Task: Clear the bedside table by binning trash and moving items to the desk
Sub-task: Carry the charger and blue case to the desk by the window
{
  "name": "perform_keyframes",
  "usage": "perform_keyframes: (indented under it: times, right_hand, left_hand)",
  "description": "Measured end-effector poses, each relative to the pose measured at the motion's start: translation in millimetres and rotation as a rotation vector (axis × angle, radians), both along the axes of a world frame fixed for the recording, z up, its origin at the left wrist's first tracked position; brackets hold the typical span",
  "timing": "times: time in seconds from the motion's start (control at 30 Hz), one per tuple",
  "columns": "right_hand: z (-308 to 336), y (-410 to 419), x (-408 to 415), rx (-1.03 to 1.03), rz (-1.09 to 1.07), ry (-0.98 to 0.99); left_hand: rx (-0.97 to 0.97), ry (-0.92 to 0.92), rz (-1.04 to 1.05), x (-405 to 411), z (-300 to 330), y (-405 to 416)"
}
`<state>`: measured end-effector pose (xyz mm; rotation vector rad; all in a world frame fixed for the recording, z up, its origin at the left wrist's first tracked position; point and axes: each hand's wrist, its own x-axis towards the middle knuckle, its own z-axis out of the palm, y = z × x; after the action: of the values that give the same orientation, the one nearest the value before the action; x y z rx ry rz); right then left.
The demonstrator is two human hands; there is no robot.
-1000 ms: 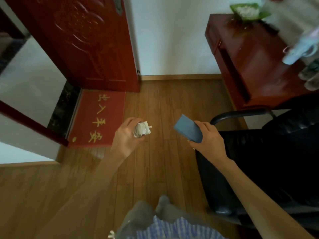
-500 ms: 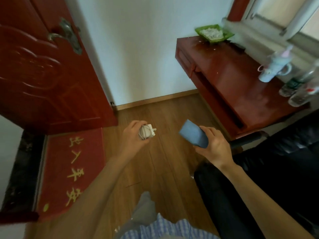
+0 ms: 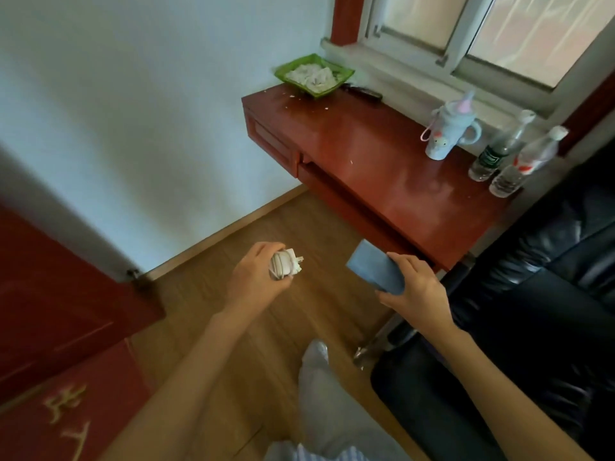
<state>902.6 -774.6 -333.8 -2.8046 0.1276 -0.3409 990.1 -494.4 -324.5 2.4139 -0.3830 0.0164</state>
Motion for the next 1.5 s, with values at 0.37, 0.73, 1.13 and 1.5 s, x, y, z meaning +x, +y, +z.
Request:
perform_keyframes:
  times: [0.37,0.73,1.13,1.5]
  right_hand:
    - [-7.2,-71.3,151.3,0.013,-0.104,-0.018]
    - [-10.3,-125.5,231.9,0.022,-0.238,0.002]
    - [-22.6,-173.9,278.6,0.03,-0.554,0.057]
    - [-37.8,-244.3,274.4,0.071,-0.719,0.162]
  left_hand:
    - [0.011,0.008,-0.148,177.9,-6.2,-88.6]
    - [-0.002,0.022,-0.363,295.1,-22.1,-171.8]
    - [-0.001,0.025,-0.673,413.9,-32.2,-281.7]
    - [-0.009,0.088,-0.825,431.3,-58.4,-364.6]
